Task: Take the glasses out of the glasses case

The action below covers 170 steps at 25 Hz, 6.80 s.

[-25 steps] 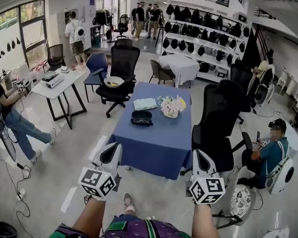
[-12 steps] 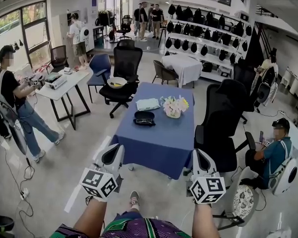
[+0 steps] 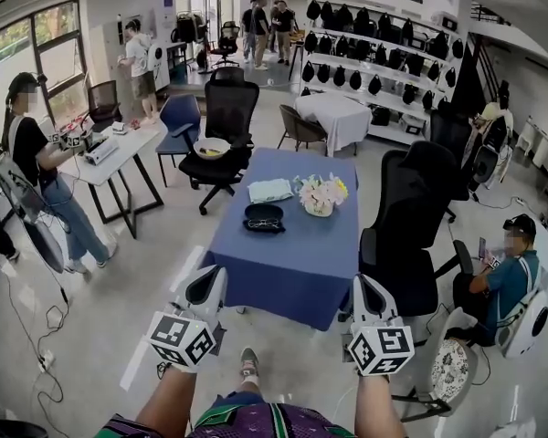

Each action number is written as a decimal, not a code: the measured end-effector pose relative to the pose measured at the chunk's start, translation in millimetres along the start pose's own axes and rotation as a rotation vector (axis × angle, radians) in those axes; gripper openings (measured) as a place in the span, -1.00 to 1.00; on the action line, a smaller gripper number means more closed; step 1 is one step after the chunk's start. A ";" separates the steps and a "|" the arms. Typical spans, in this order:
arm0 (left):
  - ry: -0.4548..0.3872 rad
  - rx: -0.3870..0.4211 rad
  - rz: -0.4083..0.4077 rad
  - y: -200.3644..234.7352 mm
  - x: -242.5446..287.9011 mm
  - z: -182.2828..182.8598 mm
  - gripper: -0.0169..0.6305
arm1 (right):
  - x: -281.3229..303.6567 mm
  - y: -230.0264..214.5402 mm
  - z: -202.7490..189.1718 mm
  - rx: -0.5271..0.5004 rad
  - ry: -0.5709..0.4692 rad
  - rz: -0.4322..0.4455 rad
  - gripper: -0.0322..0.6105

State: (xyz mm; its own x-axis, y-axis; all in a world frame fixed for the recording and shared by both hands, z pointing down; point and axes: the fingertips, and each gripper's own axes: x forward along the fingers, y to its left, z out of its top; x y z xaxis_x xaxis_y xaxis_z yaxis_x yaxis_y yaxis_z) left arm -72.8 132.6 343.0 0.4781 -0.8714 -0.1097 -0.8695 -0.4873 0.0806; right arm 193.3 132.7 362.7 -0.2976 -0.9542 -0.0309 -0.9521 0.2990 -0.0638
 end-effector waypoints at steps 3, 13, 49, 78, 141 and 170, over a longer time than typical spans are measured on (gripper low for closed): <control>-0.006 0.001 0.009 11.0 16.3 -0.4 -0.91 | 17.9 -5.5 3.1 -0.013 -0.003 -0.011 -0.89; -0.016 0.023 -0.004 55.5 86.6 -0.1 -0.91 | 98.3 -21.1 7.9 -0.009 -0.014 -0.011 -0.89; 0.020 -0.030 -0.083 235.6 288.4 -20.0 -0.90 | 351.2 -20.1 9.4 -0.044 0.034 -0.046 -0.89; 0.025 0.031 -0.165 219.4 368.1 -38.2 -0.46 | 426.6 -51.1 8.0 -0.040 0.023 0.073 -0.89; 0.888 0.290 -0.196 225.1 390.0 -411.0 -0.46 | 471.8 -93.5 -77.2 0.001 0.217 0.127 -0.89; 1.016 0.305 -0.114 231.7 388.8 -434.1 -0.84 | 460.7 -94.9 -69.8 0.018 0.200 0.122 -0.89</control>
State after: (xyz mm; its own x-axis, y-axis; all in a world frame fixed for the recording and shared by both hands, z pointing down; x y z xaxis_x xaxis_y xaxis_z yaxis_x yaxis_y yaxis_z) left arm -34.7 -343.9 749.1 0.3156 -0.5288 0.7879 -0.7400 -0.6569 -0.1444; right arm 141.7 -336.0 424.2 -0.4197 -0.8936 0.1589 -0.9075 0.4104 -0.0893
